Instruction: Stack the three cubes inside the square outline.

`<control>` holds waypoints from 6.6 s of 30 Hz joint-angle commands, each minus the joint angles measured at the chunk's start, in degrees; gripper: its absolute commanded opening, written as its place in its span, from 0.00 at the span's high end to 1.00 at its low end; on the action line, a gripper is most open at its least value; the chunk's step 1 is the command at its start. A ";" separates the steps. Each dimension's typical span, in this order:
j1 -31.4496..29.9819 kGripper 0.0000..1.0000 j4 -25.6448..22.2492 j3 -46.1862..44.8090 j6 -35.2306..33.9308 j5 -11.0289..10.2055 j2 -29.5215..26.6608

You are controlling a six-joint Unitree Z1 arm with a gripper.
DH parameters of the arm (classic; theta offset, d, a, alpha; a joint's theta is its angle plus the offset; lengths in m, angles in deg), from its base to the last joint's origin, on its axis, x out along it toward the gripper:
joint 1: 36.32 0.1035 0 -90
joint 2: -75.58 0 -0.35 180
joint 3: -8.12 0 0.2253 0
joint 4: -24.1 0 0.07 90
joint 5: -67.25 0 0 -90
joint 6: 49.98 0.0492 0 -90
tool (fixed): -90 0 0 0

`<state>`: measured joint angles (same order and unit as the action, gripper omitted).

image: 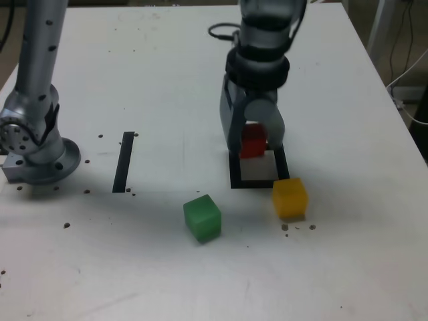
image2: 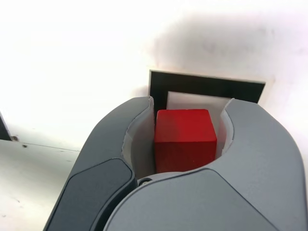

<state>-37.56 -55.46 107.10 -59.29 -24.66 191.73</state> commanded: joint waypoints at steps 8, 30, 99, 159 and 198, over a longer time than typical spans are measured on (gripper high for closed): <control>-1.83 0.87 2.18 -0.36 0.26 0.04 1.33; -1.46 0.67 2.77 -0.29 1.14 -0.22 1.73; -15.02 0.18 -4.55 12.63 -10.36 1.74 7.94; -9.10 0.88 -6.97 5.61 -4.45 -3.53 -6.81; -3.50 0.77 -4.02 4.41 1.05 -0.87 -1.96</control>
<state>-41.15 -59.60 111.70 -58.37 -25.71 189.60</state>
